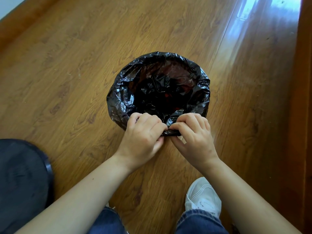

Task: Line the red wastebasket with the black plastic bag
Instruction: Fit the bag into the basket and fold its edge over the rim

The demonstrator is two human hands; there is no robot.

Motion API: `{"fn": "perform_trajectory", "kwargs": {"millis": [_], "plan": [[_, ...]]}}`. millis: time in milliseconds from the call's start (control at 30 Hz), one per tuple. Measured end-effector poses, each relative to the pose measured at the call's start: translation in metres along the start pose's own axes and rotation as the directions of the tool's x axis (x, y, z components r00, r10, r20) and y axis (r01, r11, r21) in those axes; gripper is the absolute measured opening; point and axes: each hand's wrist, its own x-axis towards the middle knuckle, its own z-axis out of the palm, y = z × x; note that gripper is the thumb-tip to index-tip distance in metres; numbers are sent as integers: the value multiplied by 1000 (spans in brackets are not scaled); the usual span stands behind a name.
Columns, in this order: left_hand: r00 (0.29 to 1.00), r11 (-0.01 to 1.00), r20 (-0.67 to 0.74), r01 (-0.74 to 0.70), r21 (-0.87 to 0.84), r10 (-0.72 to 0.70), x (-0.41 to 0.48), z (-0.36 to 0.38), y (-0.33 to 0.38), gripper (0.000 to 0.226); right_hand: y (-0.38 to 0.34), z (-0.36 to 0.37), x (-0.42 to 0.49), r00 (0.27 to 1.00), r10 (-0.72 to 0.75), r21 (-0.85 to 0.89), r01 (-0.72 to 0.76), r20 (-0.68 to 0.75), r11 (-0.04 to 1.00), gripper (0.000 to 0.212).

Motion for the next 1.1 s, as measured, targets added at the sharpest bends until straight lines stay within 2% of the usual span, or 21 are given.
{"fn": "perform_trajectory", "kwargs": {"millis": [67,200,367,567,700,800,933,1100], "plan": [[999,999,8,34,-14,-34,-2,-1,-2,13,3,-3,-3,1000,6,2,-6,12,1000,11],[993,991,7,116,-60,-115,-5,-2,-8,15,10,-11,-7,999,1,37,-3,51,999,30],[986,982,0,163,-92,-164,-10,-5,-17,18,6,-8,1,998,-43,61,40,47,997,24],[987,980,12,159,-116,-159,-10,-5,-21,17,0,-5,4,995,-61,50,57,78,997,16],[986,974,62,165,-155,-157,-10,-5,-16,27,0,0,6,997,-38,10,37,74,999,6],[991,977,50,127,-171,-121,-8,-4,-9,28,-5,4,5,998,3,-10,-3,64,1000,11],[998,995,-38,41,-90,-44,-5,-3,-6,16,-11,6,6,997,55,-15,-54,47,998,14],[998,996,-41,51,-73,-54,-8,-1,-8,14,-2,-10,0,993,-7,29,4,119,1000,28]]}}
